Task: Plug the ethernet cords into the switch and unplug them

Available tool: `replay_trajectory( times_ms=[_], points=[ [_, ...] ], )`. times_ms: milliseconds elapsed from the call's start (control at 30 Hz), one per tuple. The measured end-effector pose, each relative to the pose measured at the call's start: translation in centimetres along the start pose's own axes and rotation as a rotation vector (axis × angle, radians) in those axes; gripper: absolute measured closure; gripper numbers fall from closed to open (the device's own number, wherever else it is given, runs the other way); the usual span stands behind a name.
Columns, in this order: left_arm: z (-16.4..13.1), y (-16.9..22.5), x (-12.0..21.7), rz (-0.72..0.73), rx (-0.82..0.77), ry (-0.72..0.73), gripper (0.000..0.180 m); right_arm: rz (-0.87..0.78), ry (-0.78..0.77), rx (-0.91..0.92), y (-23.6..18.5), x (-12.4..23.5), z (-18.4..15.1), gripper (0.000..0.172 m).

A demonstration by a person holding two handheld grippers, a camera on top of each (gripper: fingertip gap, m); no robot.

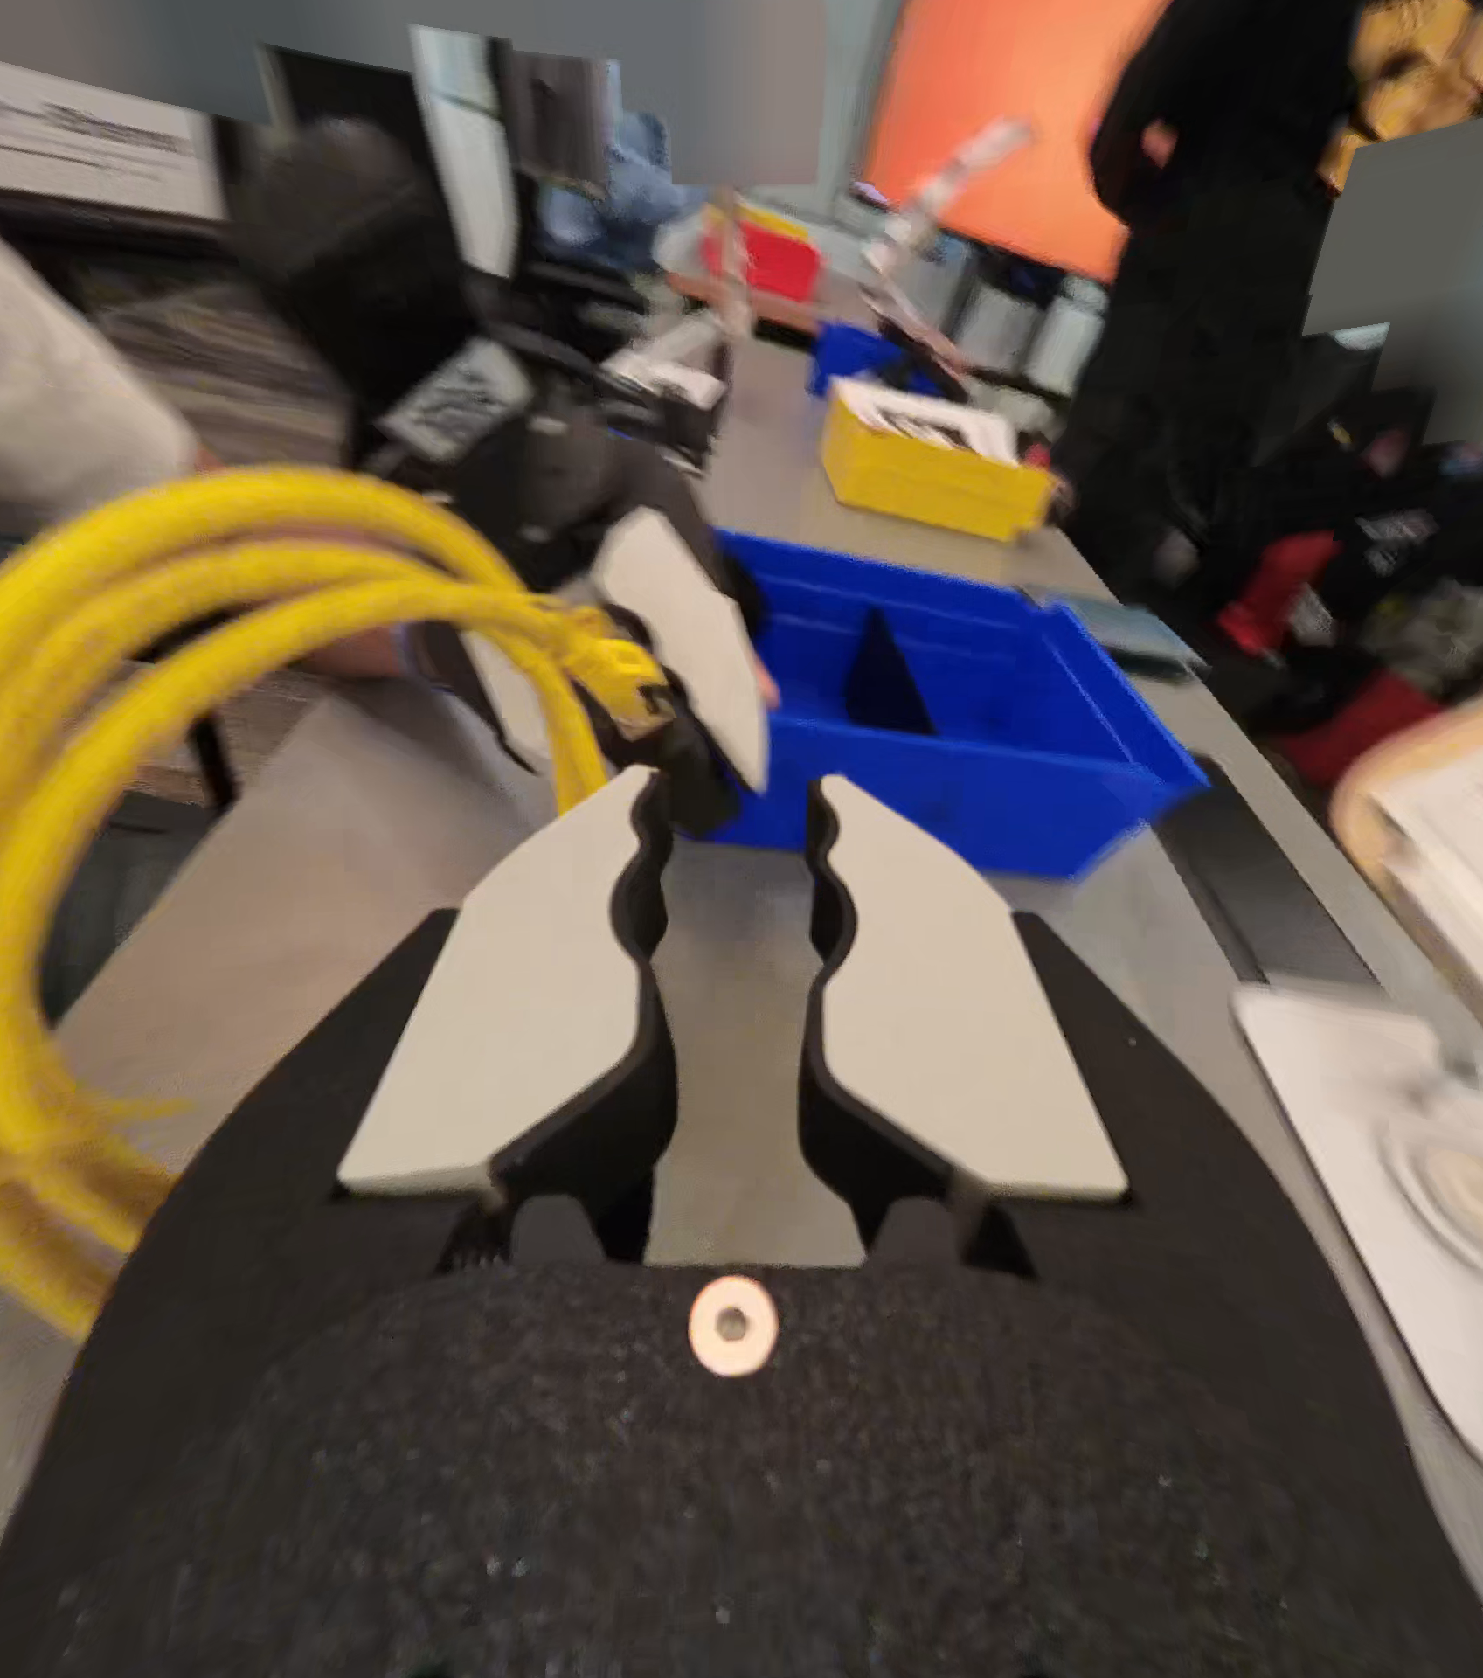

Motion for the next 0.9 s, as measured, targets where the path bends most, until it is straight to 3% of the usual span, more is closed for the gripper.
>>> replay_trajectory(
  times_ms=[100, 167, 333, 500, 600, 667, 900],
  points=[
    [-0.7, 0.3, -0.6, 0.121, -0.146, -0.137, 0.155, -0.208, -0.099, -0.115, 1.9, 2.7, 1.7, 0.147],
    [-1.3, 0.7, -1.2, 0.188, -0.253, -0.233, 0.155, -0.195, -0.109, -0.247, 1.5, 3.0, 3.1, 0.140],
    [-2.4, 1.5, -2.5, 0.291, -0.432, -0.406, 0.155, -0.286, -0.321, -0.345, -1.6, -1.1, 2.2, 0.140],
    [-2.5, 2.2, -2.8, 0.322, -0.548, -0.450, 0.155, -0.350, -0.421, -0.320, -2.4, -4.5, -0.3, 0.142],
    [-2.3, 2.6, -2.9, 0.336, -0.589, -0.453, 0.156, -0.378, -0.508, -0.288, -2.1, -5.0, -0.8, 0.144],
    [-2.3, 2.7, -2.9, 0.341, -0.595, -0.459, 0.156, -0.335, -0.515, -0.279, -2.5, -5.3, -0.9, 0.159],
    [-2.3, 2.7, -3.3, 0.340, -0.578, -0.504, 0.155, -0.335, -0.519, -0.315, -2.4, -5.1, -1.1, 0.159]
  ],
)
Point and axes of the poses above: each gripper's, where its closed fingertips meet, x back along the fingers, z out of its top, y = z × x across the jaws, the point moved 10 cm from there along x, back along the fingers, and after that the axes turned 5 degrees about y, right-handed, at the moved point
